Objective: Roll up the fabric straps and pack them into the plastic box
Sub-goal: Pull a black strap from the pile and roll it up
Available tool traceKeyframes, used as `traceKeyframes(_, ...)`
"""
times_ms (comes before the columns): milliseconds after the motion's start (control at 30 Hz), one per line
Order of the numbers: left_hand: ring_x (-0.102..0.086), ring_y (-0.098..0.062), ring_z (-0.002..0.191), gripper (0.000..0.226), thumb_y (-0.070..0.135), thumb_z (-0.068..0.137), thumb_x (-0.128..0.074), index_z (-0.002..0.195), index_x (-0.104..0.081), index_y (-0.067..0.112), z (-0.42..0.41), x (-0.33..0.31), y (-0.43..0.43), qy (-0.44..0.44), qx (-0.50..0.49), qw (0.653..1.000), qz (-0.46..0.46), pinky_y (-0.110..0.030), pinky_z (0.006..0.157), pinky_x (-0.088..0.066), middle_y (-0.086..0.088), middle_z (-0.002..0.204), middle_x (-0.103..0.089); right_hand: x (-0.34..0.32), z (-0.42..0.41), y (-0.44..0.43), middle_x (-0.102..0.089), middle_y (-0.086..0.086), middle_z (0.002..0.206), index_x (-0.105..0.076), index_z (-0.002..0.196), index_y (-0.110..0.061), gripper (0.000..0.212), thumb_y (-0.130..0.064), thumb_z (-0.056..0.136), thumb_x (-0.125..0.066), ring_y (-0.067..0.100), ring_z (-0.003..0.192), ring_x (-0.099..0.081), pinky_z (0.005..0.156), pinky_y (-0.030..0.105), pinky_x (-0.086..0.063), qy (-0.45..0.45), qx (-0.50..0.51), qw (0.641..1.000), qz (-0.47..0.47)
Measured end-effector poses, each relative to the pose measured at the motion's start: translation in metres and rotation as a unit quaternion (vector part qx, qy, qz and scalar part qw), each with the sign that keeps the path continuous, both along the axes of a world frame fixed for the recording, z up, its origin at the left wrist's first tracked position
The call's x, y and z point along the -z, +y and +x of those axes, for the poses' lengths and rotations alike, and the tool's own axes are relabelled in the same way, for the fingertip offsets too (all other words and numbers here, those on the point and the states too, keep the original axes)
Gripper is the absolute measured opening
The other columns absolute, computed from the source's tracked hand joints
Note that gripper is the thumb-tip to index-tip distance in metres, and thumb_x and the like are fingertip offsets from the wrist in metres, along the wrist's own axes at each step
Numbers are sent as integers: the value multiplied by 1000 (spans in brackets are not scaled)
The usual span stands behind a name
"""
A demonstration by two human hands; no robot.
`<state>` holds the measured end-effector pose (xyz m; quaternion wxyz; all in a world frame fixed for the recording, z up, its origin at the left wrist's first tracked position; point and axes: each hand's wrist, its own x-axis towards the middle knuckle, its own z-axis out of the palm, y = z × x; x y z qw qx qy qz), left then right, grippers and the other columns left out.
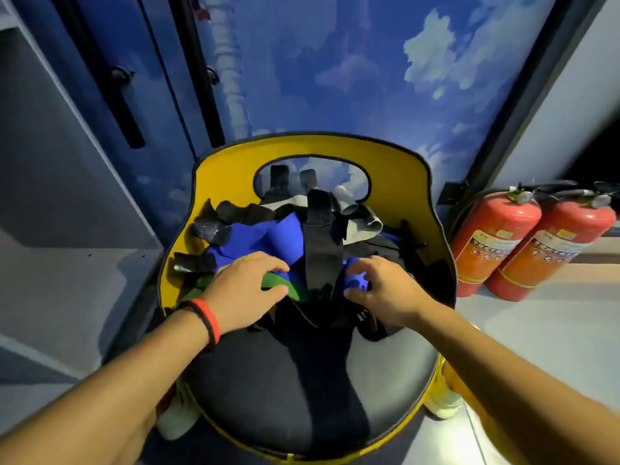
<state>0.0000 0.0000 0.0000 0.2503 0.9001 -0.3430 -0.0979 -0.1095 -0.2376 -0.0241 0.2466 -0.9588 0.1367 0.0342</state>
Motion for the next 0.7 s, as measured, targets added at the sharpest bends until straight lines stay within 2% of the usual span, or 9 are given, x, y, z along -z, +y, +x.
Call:
traceKeyframes(67, -41, -8, 134, 49, 52, 86, -69, 132, -57, 40, 14, 9, -12, -31, 45, 997, 57, -41, 115, -33, 20, 138, -48, 8, 17, -11, -59, -1, 120, -60, 121, -29, 44, -52, 86, -70, 24, 115, -56, 93, 43, -50, -2, 1, 998, -58)
traceKeyframes(133, -18, -8, 148, 70, 66, 81, -67, 144, -43, 46, 19, 17, -22, -18, 84, 990, 112, -43, 122, -18, 21, 152, -29, 14, 24, -20, -51, -2, 140, -49, 140, -34, 69, -64, 82, -69, 25, 129, -49, 101, 48, -49, 33, 7, 996, -79)
traceKeyframes(200, 9, -10, 152, 94, 77, 72, -65, 152, -22, 51, 20, 29, -29, -2, 126, 979, 161, -48, 125, -2, 21, 162, -4, 24, 26, -28, -34, -1, 158, -25, 155, -41, 96, -75, 76, -67, 28, 144, -34, 112, 51, -41, 96, -4, 990, -100)
traceKeyframes(267, 29, -13, 149, 113, 80, 66, -65, 154, -1, 52, 21, 38, -33, -20, 178, 955, 234, -53, 123, 12, 19, 162, 21, 31, 26, -33, -14, 1, 167, 2, 159, -43, 117, -79, 72, -67, 30, 153, -17, 120, 52, -28, 172, -39, 975, -137)
traceKeyframes(300, 35, -15, 146, 117, 78, 66, -67, 154, 6, 52, 21, 41, -36, -39, 207, 942, 260, -56, 121, 16, 19, 159, 29, 33, 26, -32, -8, 1, 169, 10, 159, -43, 121, -78, 72, -68, 29, 154, -12, 122, 51, -23, 182, -58, 971, -147)
traceKeyframes(400, 40, -23, 145, 114, 50, 79, -72, 153, 14, 49, 24, 47, -52, -100, 228, 927, 281, -59, 119, 17, 13, 157, 37, 36, 34, -29, 0, -2, 170, 8, 159, -41, 115, -69, 79, -70, 24, 155, -9, 123, 44, -16, 145, -100, 973, -148)
traceKeyframes(500, 37, -30, 146, 110, 17, 82, -63, 154, 15, 47, 32, 55, -68, -141, 196, 923, 299, -62, 119, 12, 7, 159, 38, 42, 43, -25, -4, -5, 169, -5, 161, -36, 100, -54, 87, -68, 20, 152, -18, 120, 37, -20, 90, -124, 977, -149)
traceKeyframes(600, 31, -34, 148, 100, 11, 82, -54, 156, 3, 45, 39, 61, -75, -169, 166, 917, 319, -64, 119, 9, 2, 161, 35, 48, 46, -22, -8, -5, 168, -11, 161, -32, 92, -45, 89, -67, 19, 151, -21, 120, 34, -19, 61, -141, 978, -144)
traceKeyframes(700, 23, -34, 151, 96, 10, 83, -51, 157, 0, 45, 44, 63, -74, -185, 136, 915, 332, -65, 119, 3, 1, 164, 29, 48, 44, -26, -8, -5, 168, -10, 161, -32, 95, -43, 88, -69, 19, 151, -22, 118, 31, -22, 62, -142, 979, -134)
